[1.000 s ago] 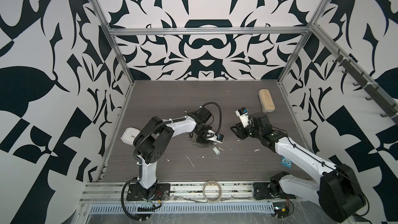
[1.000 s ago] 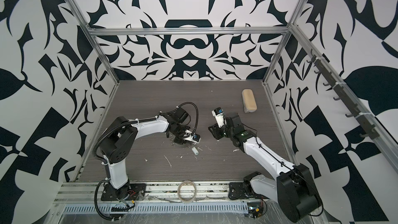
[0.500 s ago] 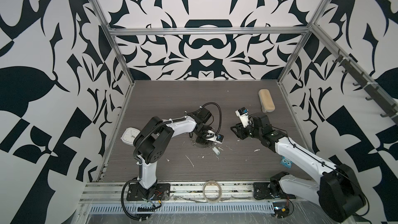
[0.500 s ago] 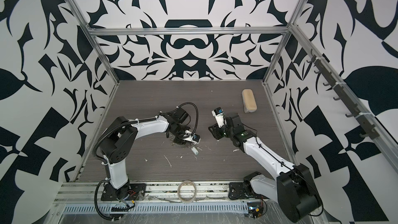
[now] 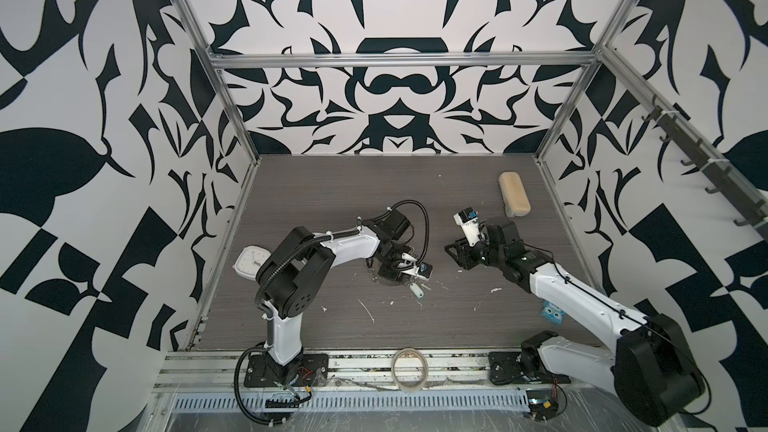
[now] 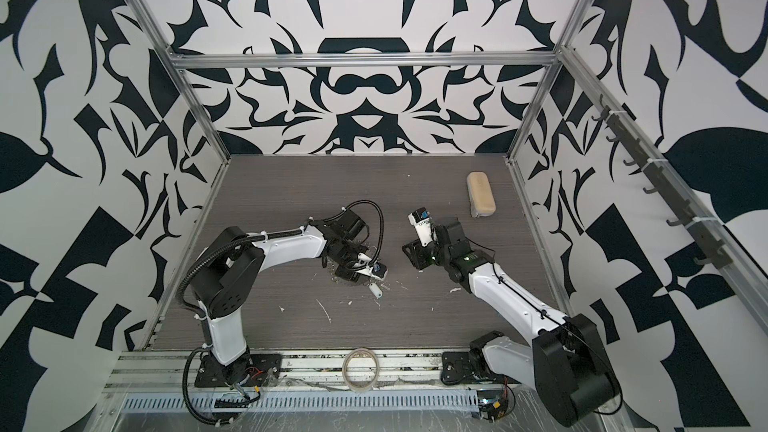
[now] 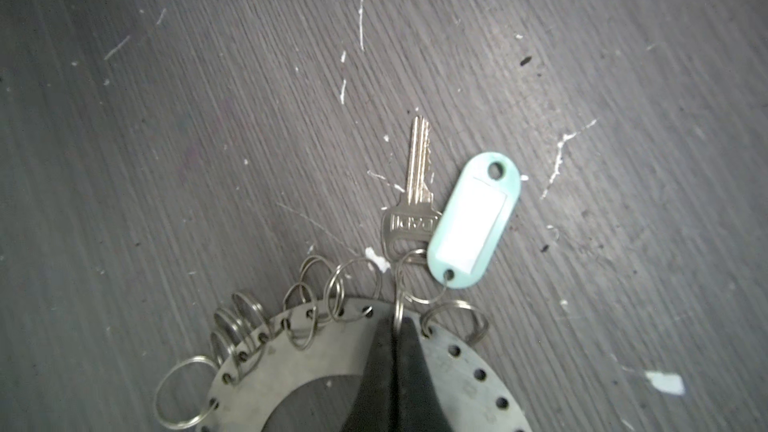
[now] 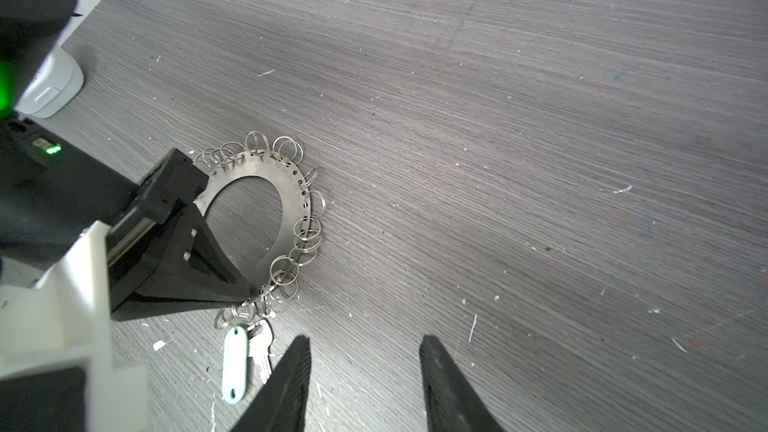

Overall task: Remove the keys from the keyring
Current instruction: 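Lift the plate edge with the left gripper while the right reaches for the ring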

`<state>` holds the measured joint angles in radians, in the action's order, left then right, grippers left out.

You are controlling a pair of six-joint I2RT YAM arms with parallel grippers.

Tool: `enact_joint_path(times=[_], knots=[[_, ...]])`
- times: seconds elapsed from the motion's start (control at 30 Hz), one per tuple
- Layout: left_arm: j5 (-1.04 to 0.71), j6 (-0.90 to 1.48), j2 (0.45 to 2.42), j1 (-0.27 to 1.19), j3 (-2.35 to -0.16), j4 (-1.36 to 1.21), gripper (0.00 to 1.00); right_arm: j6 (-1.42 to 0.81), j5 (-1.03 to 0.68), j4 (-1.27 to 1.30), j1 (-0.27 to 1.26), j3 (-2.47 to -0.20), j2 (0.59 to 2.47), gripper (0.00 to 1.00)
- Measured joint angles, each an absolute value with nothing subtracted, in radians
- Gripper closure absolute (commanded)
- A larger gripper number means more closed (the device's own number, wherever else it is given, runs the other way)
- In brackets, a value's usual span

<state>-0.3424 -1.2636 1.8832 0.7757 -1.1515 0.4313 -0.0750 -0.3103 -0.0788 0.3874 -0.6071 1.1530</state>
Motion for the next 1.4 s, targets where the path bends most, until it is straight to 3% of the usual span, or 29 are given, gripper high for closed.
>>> enact_joint_path(times=[0.4,0.7,0.97,1.4], knots=[[-0.327,-1.235,1.761,0.776,-1.131,0.432,1.0,-0.078,-0.351,-0.017,0.387,-0.581,1.099,0.54],[-0.366,-1.137,1.619,0.775,-1.131,0.441,1.0,-0.114,-0.567,0.319,0.388,-0.352,0.932,0.52],[-0.429,-0.999,1.452,0.751,-1.131,0.43,1.0,-0.132,-0.651,0.49,0.419,-0.332,0.821,0.52],[-0.463,-0.86,1.328,0.723,-1.131,0.431,1.0,-0.066,-0.738,0.518,0.563,-0.343,0.816,0.55]])
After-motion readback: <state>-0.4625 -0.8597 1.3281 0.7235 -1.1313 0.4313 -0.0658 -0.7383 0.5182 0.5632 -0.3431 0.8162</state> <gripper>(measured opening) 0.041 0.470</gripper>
